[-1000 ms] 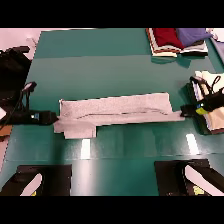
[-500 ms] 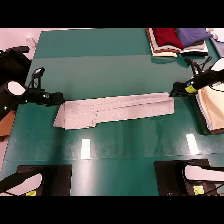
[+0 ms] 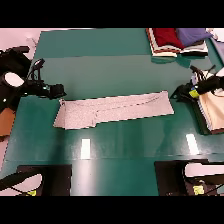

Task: Fold the shirts.

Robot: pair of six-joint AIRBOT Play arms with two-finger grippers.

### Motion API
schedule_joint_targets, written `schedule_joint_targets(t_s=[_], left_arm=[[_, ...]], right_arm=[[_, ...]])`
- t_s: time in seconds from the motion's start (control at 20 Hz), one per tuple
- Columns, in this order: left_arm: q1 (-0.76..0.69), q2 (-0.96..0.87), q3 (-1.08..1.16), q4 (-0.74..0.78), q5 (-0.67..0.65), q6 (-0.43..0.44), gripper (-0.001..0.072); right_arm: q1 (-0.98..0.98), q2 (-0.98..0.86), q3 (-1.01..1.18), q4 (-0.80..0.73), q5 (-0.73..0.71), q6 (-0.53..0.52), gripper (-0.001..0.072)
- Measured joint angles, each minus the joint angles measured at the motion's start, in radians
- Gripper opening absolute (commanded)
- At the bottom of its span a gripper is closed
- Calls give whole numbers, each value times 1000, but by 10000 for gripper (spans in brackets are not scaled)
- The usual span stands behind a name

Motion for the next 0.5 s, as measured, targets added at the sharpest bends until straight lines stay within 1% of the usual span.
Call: schedule_joint_targets(t_s=[0.05, 0.2, 0.25, 0.3, 0.4, 0.5], left_arm=[[-23, -1, 2, -6, 3, 0, 19], [-118, -12, 5, -18, 44, -16, 19], [-157, -23, 6, -21, 59, -27, 19], [-193, -35, 6, -25, 69, -37, 18], [-270, -71, 8, -30, 100, -60, 18], [-344, -117, 20, -49, 144, -79, 18]], right_arm=[[-24, -9, -26, 16, -2, -16, 528], [-63, -49, -88, 94, -28, -57, 491], [-62, -64, -98, 132, -30, -69, 409], [-54, -82, -106, 165, -37, -80, 295], [-22, -114, -109, 203, -63, -106, 12], [18, -130, -95, 222, -77, -135, 13]])
